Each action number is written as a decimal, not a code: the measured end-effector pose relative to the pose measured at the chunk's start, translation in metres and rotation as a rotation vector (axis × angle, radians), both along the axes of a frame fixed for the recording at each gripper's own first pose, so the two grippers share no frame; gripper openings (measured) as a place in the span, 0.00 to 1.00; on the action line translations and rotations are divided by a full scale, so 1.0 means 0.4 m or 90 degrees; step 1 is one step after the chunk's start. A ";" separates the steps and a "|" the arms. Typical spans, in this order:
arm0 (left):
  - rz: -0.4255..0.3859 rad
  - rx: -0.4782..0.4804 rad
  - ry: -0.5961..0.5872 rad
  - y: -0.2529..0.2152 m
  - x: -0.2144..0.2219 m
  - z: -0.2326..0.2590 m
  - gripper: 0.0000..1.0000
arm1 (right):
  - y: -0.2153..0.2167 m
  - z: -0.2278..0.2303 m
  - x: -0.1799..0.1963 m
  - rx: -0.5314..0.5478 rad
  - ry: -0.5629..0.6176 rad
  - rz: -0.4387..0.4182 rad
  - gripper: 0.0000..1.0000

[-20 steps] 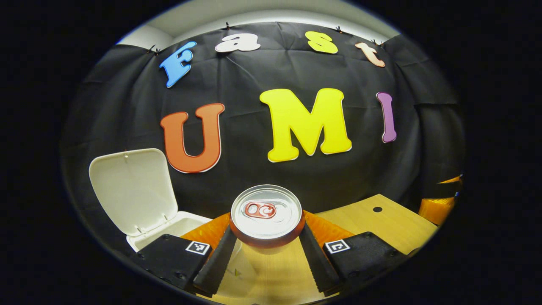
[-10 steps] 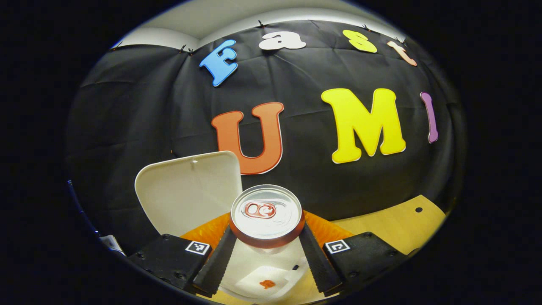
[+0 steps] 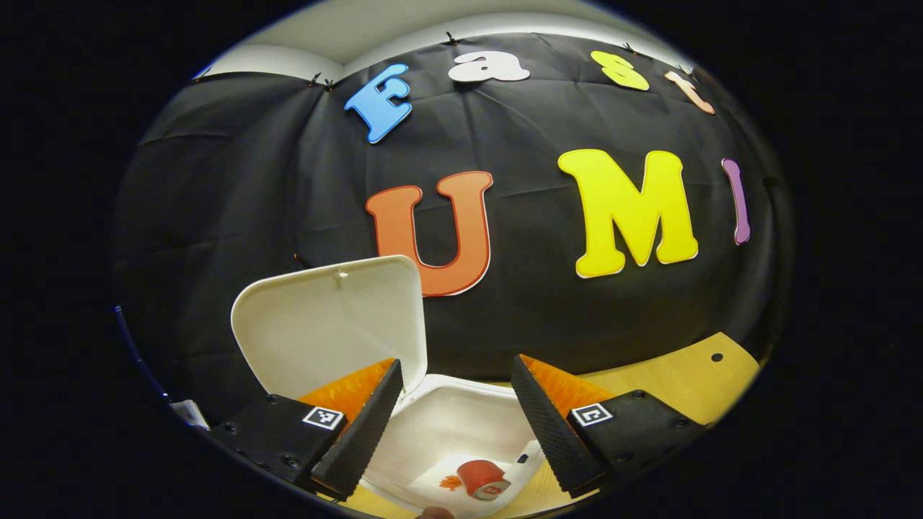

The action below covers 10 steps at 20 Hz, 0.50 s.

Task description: Press the lid of the desktop garbage bin to open it, pick up the crumpled paper on the desktop and throw it into the bin, then pick up the pop can on the desktop and drop it into the bin, and finally close the garbage bin lid.

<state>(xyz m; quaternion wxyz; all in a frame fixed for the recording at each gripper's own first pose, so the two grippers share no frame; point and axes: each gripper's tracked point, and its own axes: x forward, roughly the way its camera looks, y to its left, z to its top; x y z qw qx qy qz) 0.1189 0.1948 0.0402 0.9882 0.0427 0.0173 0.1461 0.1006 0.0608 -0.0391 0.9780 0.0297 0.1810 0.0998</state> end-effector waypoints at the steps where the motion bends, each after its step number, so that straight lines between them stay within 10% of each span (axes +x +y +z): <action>1: -0.005 -0.001 -0.010 -0.004 0.002 0.023 0.98 | 0.001 0.000 0.001 0.001 0.000 0.000 0.95; 10: 0.019 0.001 -0.074 0.088 0.048 0.225 0.98 | -0.011 0.027 0.007 0.015 -0.008 -0.004 0.95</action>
